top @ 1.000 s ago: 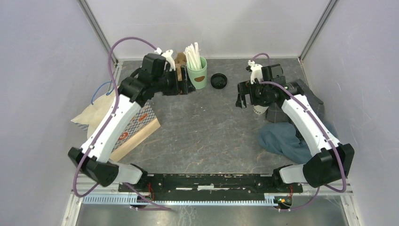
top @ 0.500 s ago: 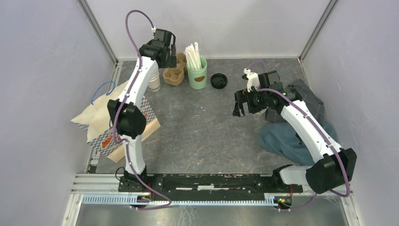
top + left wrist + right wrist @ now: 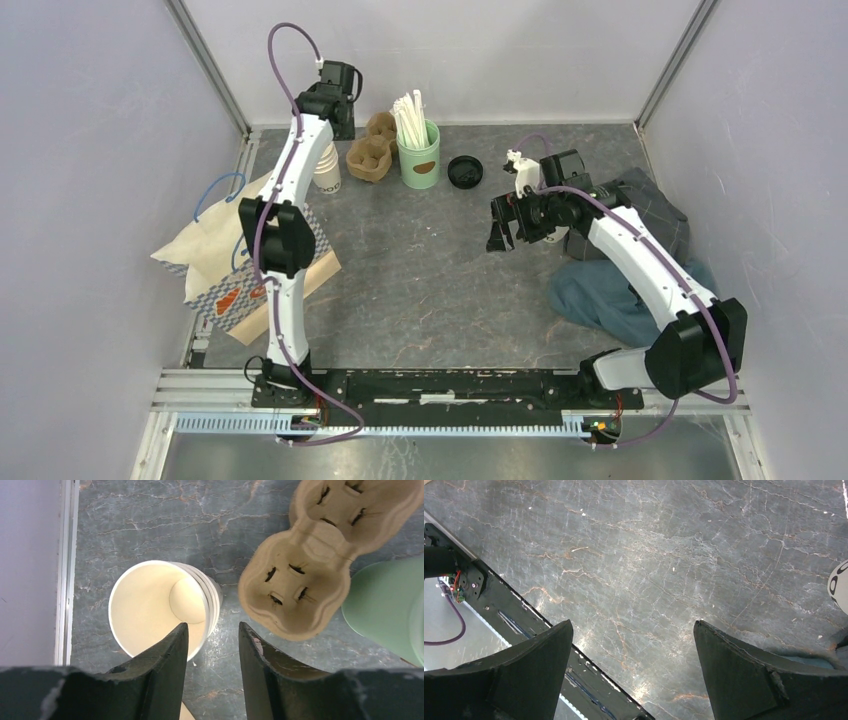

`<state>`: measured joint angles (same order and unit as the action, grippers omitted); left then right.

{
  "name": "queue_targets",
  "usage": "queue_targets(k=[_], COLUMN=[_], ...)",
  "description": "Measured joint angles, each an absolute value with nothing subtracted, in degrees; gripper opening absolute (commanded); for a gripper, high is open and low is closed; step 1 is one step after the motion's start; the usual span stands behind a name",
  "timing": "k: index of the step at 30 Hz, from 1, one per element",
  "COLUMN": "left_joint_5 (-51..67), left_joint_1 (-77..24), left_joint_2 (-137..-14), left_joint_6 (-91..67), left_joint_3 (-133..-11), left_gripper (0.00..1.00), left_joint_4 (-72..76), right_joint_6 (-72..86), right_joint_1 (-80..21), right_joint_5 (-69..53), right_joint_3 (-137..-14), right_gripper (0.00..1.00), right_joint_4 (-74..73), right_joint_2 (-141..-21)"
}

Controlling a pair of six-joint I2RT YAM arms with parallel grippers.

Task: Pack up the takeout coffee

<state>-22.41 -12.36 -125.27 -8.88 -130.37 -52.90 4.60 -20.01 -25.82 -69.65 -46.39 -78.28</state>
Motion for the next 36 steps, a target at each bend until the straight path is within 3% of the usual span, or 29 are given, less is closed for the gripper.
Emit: queue_targets(k=[22, 36], left_joint_5=[-21.0, -27.1], left_joint_1=[-10.7, -12.0], left_joint_2=[-130.1, -128.7], left_joint_6=[-8.8, -8.8], left_joint_3=[-131.7, -131.7], left_gripper=[0.02, 0.02], left_joint_4=[-52.6, -54.7], right_joint_6=[4.4, 4.4], right_joint_1=[-20.3, -20.4], right_joint_5=[-26.4, -27.2], right_joint_3=[-69.6, -69.6], right_gripper=[0.98, 0.98], right_joint_4=[-46.0, -45.9], right_joint_2=[-79.3, -79.7])
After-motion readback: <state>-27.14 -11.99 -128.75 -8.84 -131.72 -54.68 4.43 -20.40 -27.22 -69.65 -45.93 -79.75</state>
